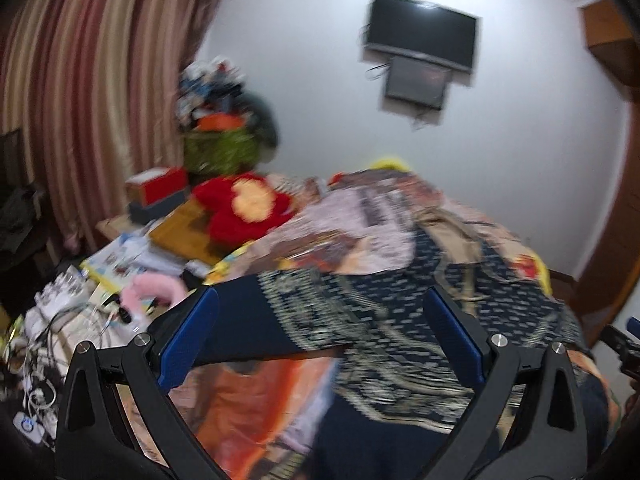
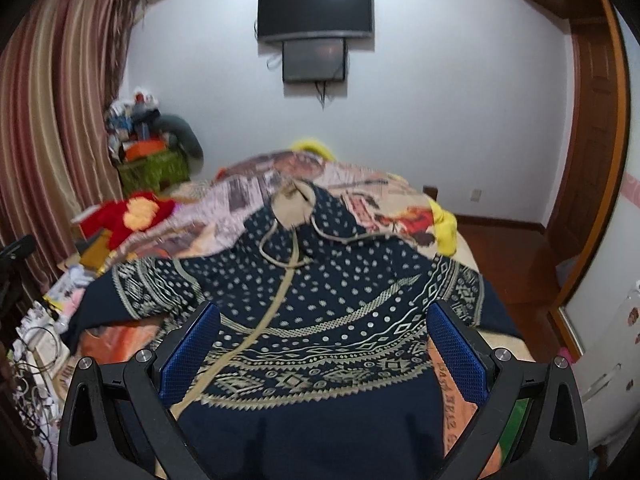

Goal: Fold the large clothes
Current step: 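Grasp the navy hoodie sleeve cuff with the left gripper and lift it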

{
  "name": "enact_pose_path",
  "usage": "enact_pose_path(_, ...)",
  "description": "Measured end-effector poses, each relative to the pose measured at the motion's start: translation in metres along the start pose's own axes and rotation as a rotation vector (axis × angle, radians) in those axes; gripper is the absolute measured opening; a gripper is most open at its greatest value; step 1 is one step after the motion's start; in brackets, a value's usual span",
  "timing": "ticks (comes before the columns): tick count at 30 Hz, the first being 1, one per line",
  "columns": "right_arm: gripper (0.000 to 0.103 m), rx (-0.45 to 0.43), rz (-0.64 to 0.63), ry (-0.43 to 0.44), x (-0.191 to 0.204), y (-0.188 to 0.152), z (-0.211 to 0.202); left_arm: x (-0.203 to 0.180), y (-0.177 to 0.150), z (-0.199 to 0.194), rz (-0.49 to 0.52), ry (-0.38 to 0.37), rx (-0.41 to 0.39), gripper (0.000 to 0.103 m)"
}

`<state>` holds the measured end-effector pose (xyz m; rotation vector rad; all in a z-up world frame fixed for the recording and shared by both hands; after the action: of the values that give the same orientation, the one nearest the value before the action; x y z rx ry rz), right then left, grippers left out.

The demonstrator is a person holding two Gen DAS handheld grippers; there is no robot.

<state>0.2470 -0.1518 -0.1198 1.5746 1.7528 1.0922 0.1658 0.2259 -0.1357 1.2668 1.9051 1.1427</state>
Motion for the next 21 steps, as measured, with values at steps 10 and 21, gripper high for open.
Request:
enact_pose_path(10, 0.103, 0.144, -0.158, -0.012, 0.044, -0.003, 0.109, 0.116, -0.113, 0.098, -0.324, -0.039, 0.419, 0.103)
enact_pose_path(21, 0.103, 0.417, -0.328, 0.075, 0.117, -0.046, 0.209, 0.133, -0.19, 0.139, -0.739, -0.272, 0.613, 0.096)
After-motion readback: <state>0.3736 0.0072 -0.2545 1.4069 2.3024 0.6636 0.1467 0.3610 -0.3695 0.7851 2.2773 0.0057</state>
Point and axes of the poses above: each gripper's, at about its wrist camera, not at the fingertips, and z roughly the way its jaws point, x to its left, y to its top, the point moved 10 cm from there along z, roughly the way its jaws point, and after that the axes turned 10 degrees about z, right-handed, at the moved point
